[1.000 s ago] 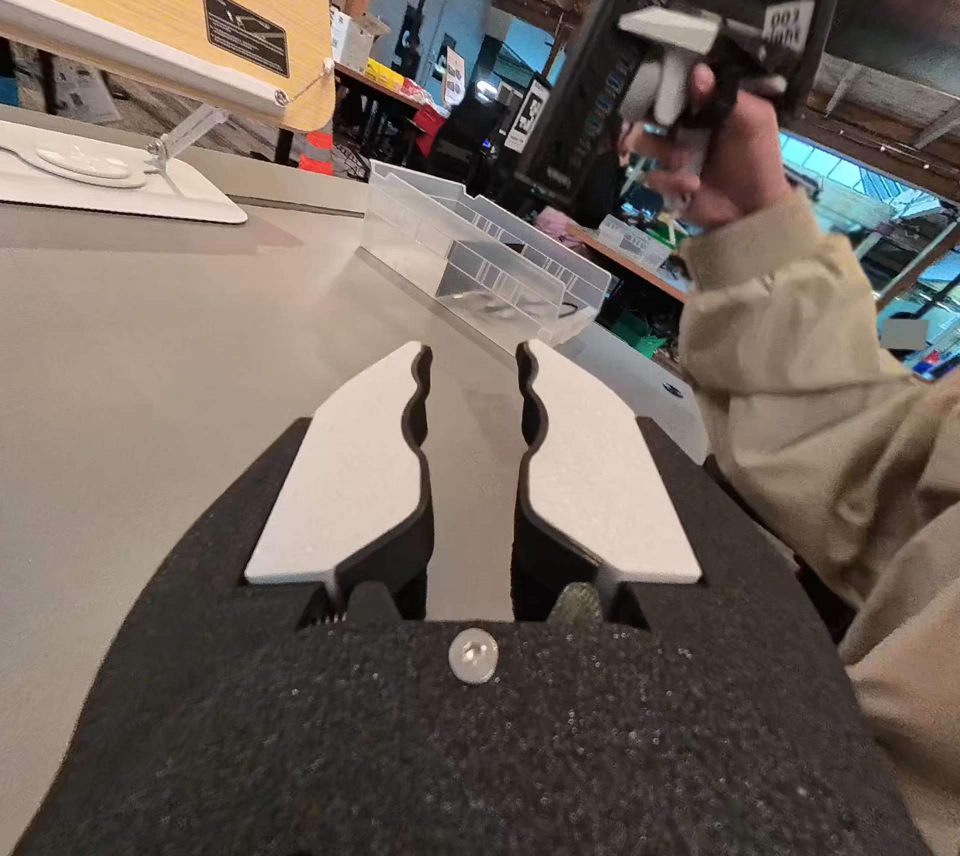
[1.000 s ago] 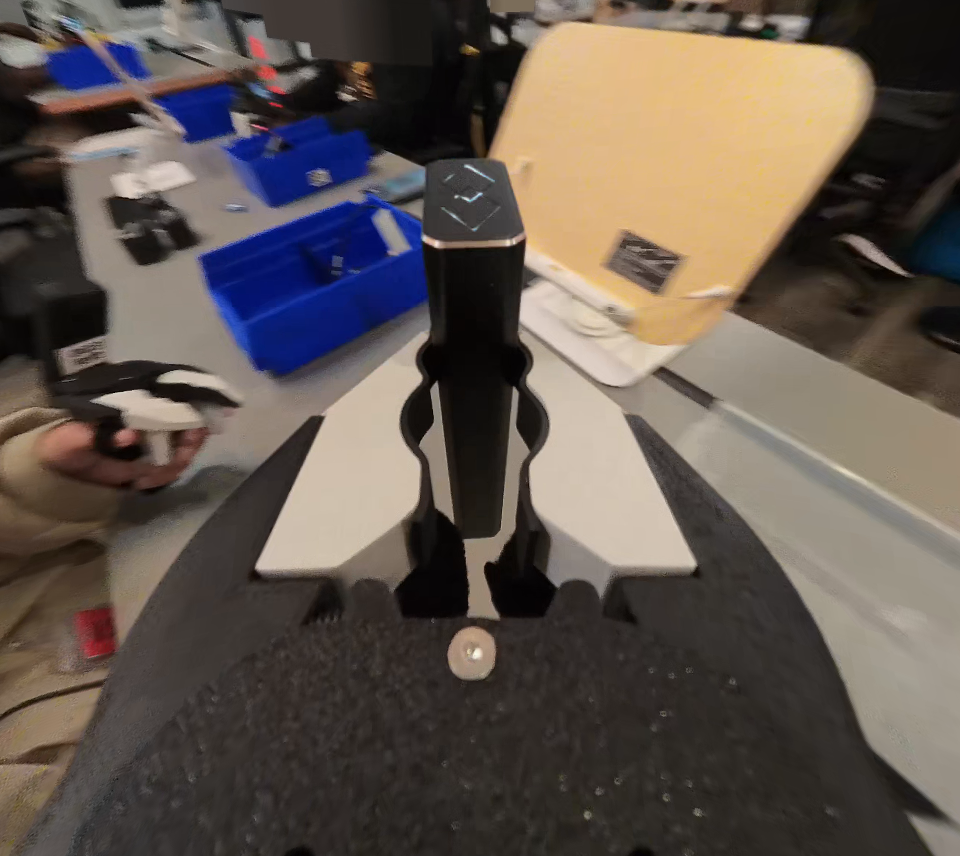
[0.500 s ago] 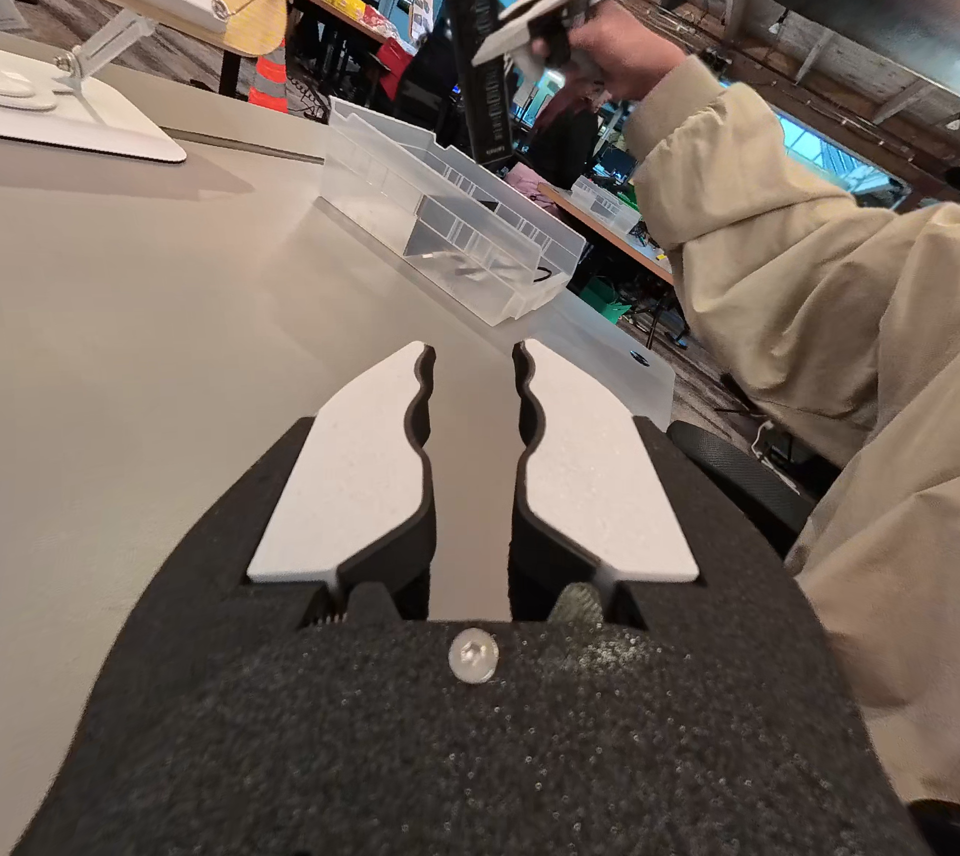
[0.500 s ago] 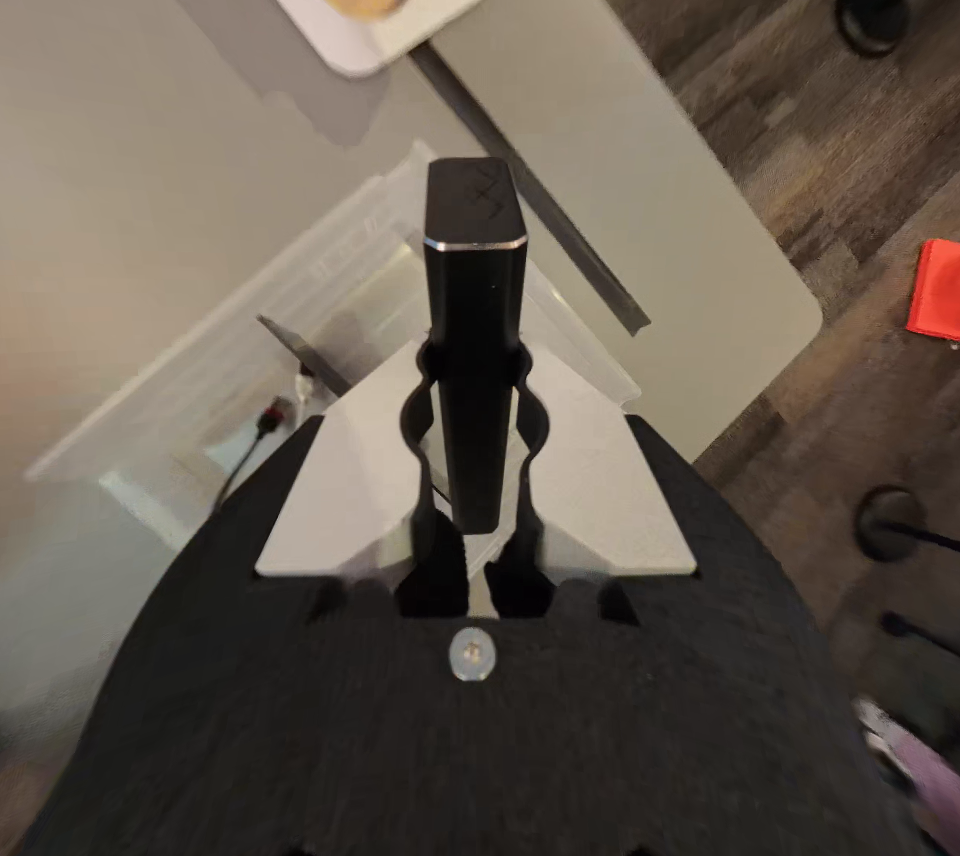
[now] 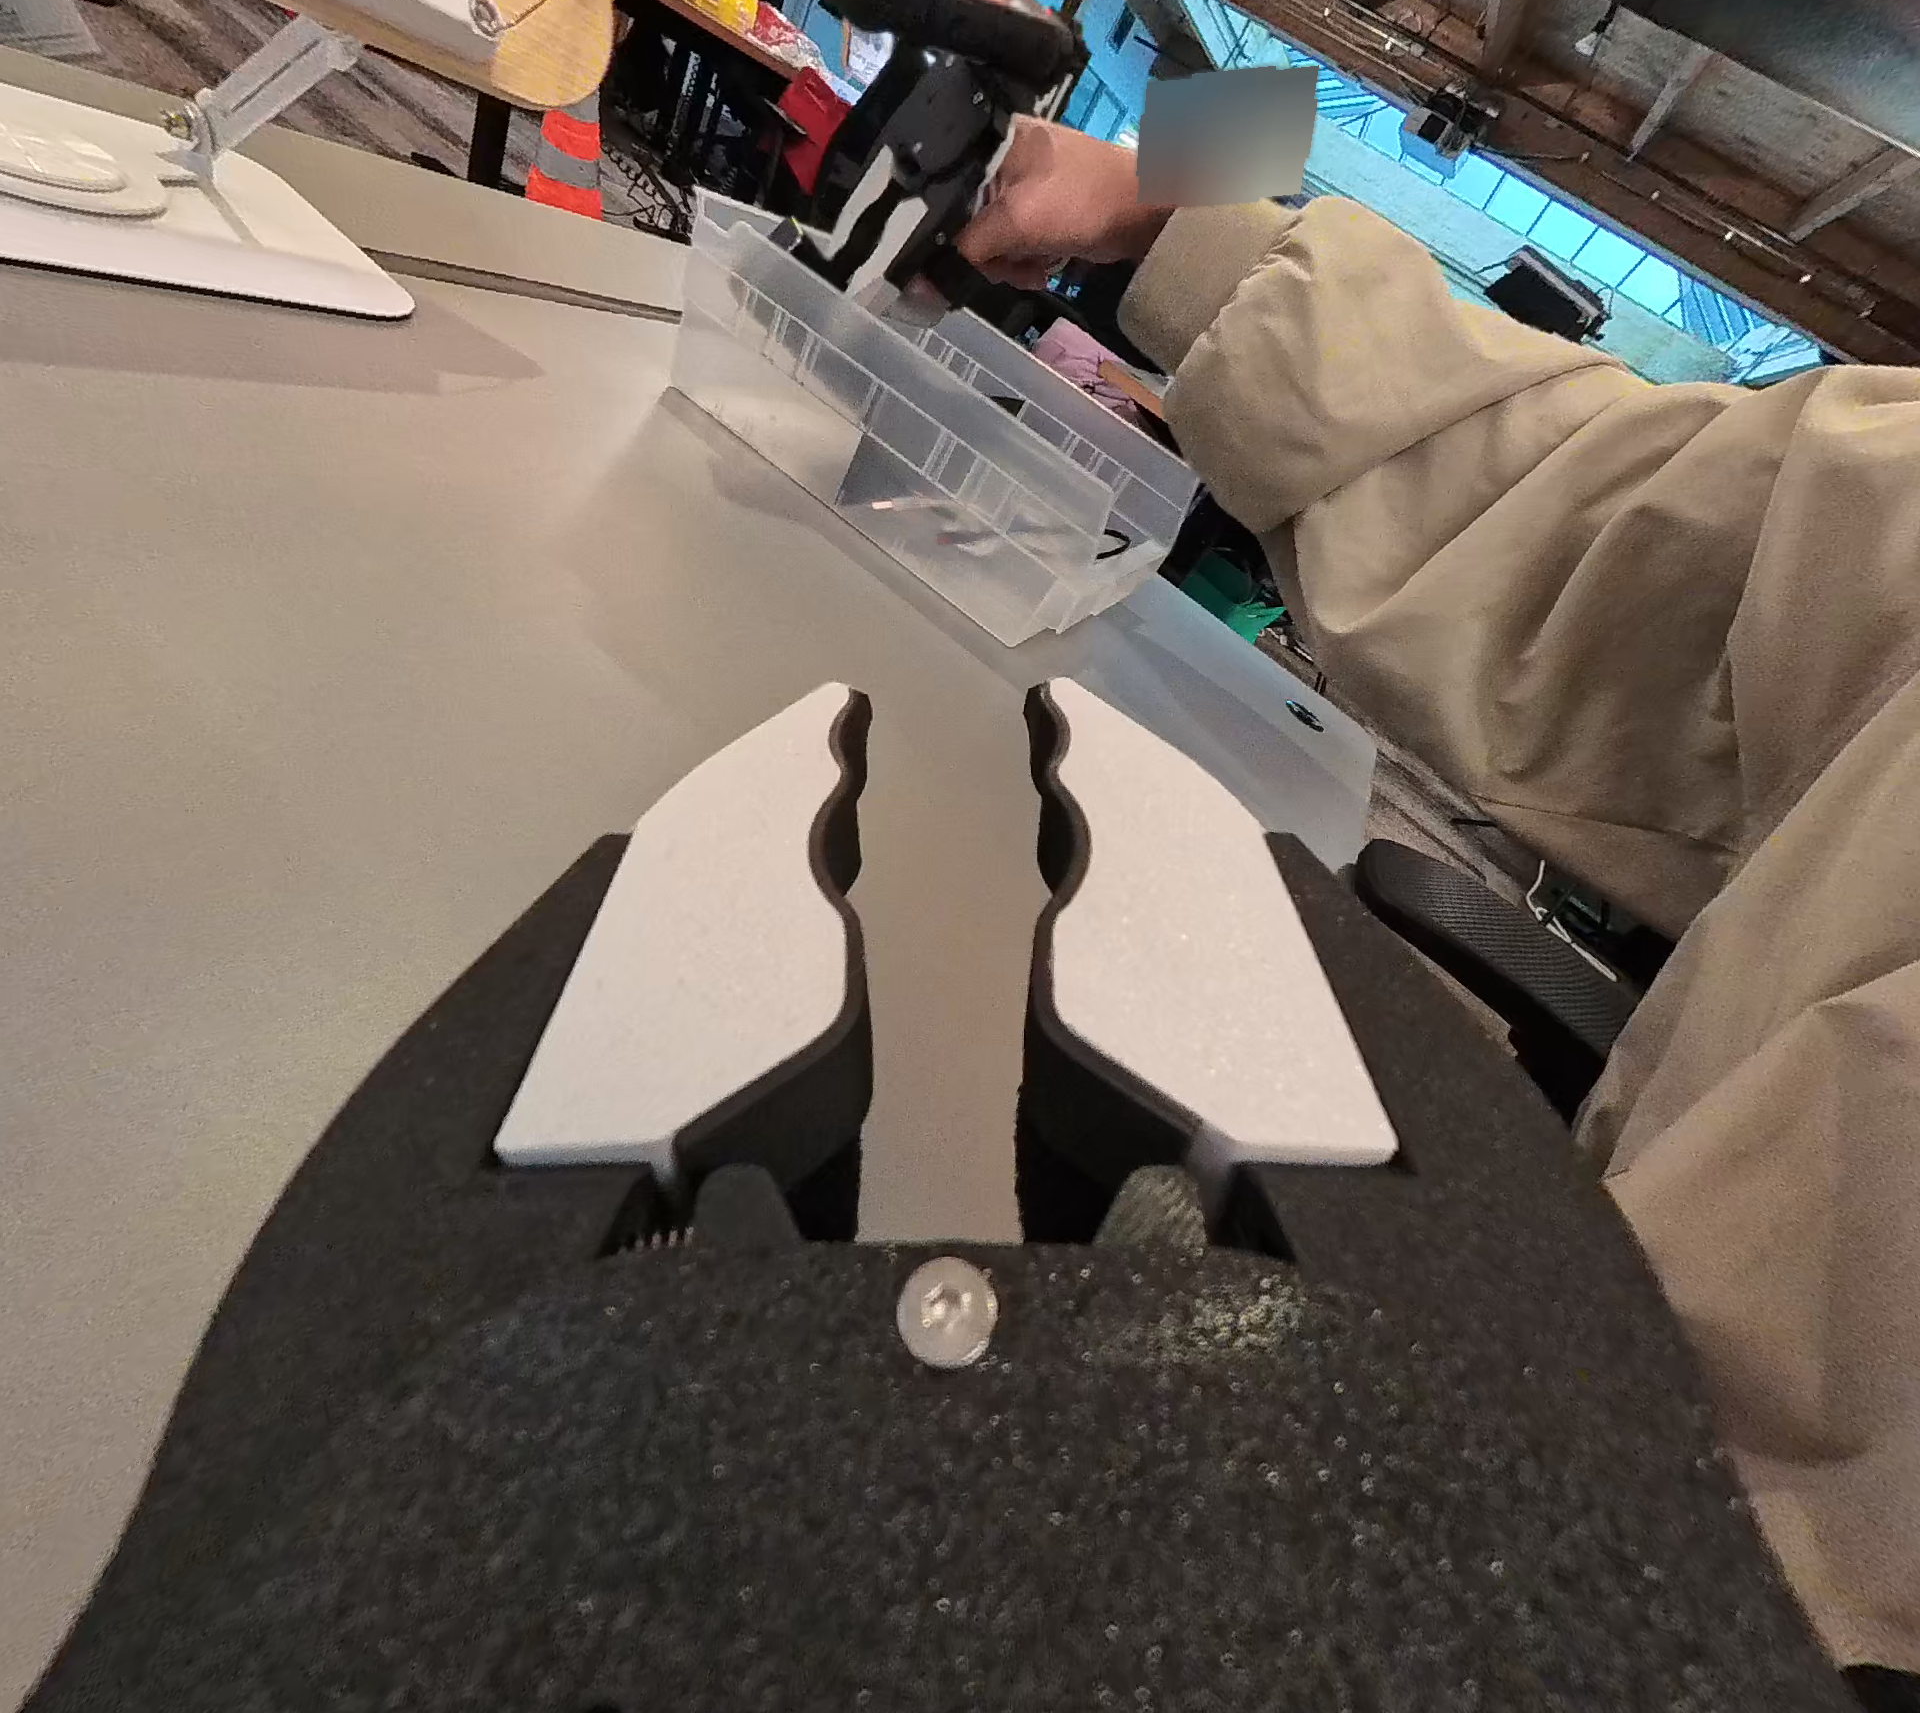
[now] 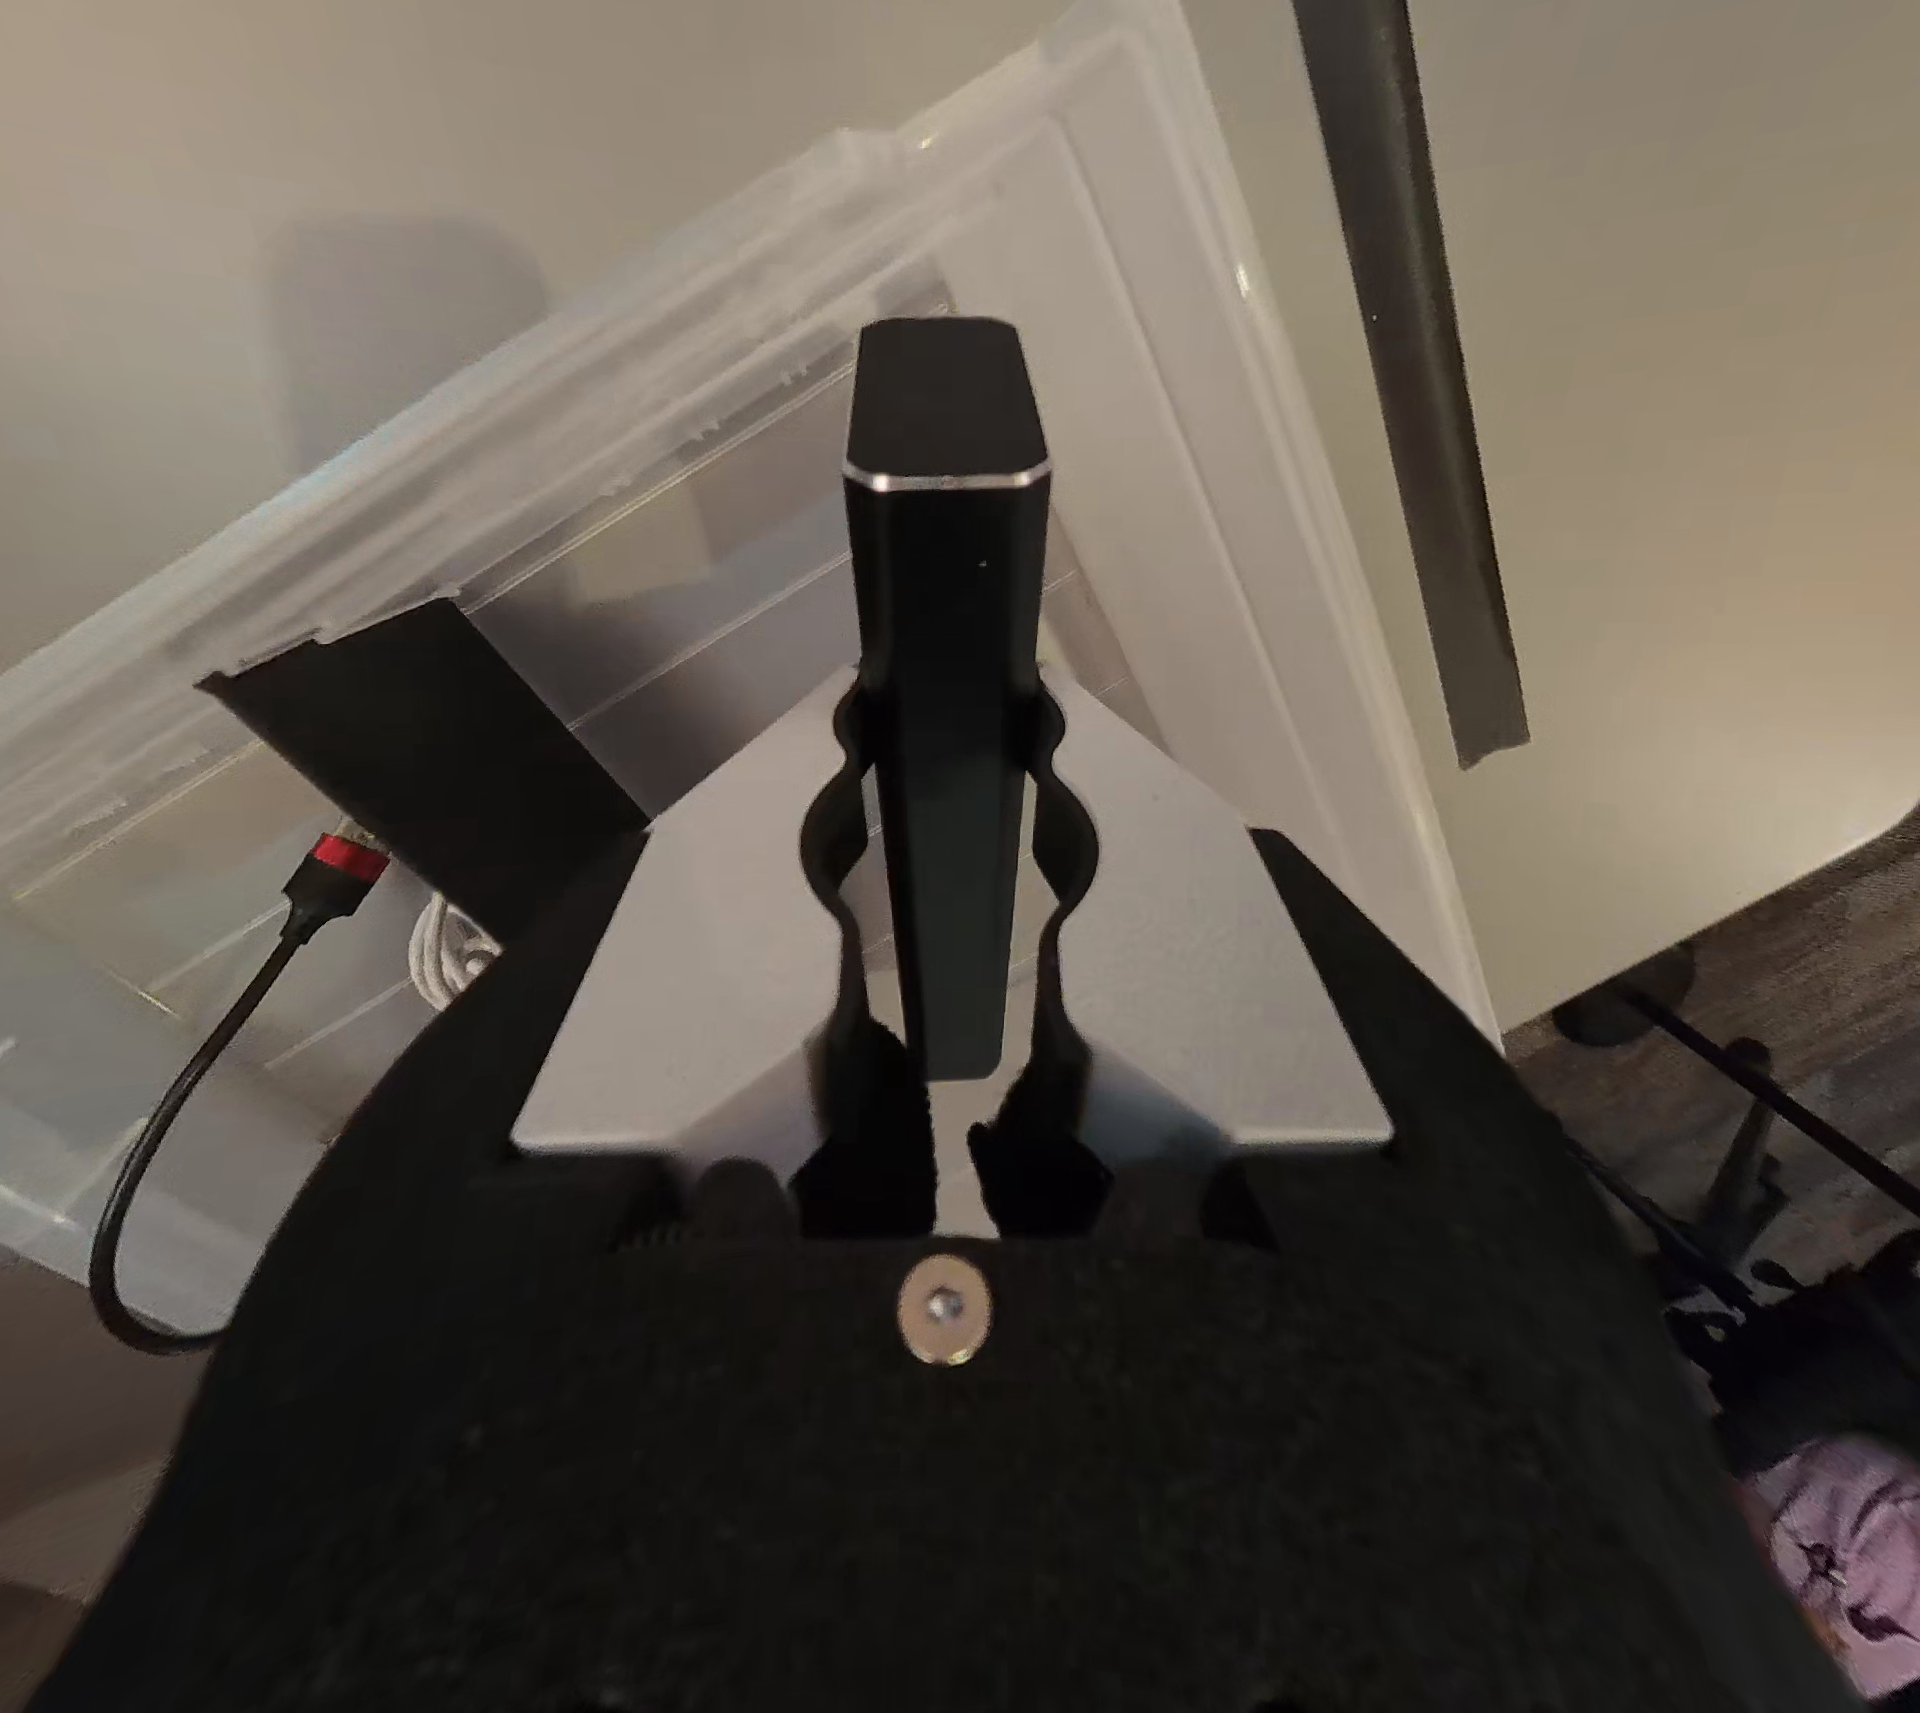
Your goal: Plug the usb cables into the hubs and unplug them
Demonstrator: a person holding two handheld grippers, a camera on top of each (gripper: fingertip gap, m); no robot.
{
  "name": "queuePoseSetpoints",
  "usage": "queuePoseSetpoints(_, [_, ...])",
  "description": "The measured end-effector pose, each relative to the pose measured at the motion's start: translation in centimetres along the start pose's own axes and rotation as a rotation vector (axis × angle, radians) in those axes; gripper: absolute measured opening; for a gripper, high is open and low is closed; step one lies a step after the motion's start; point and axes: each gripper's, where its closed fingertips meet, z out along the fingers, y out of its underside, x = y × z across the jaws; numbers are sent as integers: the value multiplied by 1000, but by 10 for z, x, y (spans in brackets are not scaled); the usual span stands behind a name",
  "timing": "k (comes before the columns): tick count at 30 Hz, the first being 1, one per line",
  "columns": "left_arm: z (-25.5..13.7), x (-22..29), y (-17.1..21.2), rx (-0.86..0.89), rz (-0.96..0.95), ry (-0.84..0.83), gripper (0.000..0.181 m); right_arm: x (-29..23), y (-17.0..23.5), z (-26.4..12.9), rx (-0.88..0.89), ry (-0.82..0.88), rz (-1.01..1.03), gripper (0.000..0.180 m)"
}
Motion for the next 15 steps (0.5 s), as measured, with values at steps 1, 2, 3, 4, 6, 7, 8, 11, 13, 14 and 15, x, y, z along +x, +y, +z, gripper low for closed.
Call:
queuePoseSetpoints(1, [0, 0, 0, -2, 1, 1, 30, 0, -1, 2, -7, 1, -7, 27])
queuePoseSetpoints(2, [1, 1, 1, -4, 4, 1, 30, -1, -2, 4, -10, -2, -12, 27])
queuePoseSetpoints(3, [1, 1, 1, -6, 8, 0, 30, -2, -3, 6, -10, -4, -20, 27])
queuePoseSetpoints(4, [1, 1, 2, -10, 13, -1, 30, -3, -4, 9, -10, -4, -27, 27])
queuePoseSetpoints(6, [2, 2, 3, -17, 18, 1, 30, -3, -4, 14, -18, -4, -28, 27])
queuePoseSetpoints(7, [2, 2, 3, -19, 19, 2, 30, -4, -3, 17, -20, -10, -33, 27])
queuePoseSetpoints(8, [2, 2, 4, -21, 20, 0, 30, -6, -2, 21, -24, -16, -36, 27])
queuePoseSetpoints(11, [2, 1, 4, -24, 22, -8, 30, -11, 7, 37, -63, -34, -43, 26])
queuePoseSetpoints(13, [2, 0, 4, -27, 17, -10, 30, -10, 4, 39, -16, -42, -8, 26])
queuePoseSetpoints(14, [2, 0, 5, -29, 13, -9, 30, -10, 4, 39, 6, -55, 16, 26])
queuePoseSetpoints(15, [2, 0, 5, -31, 10, -10, 30, -10, 3, 39, 30, -69, 41, 26])
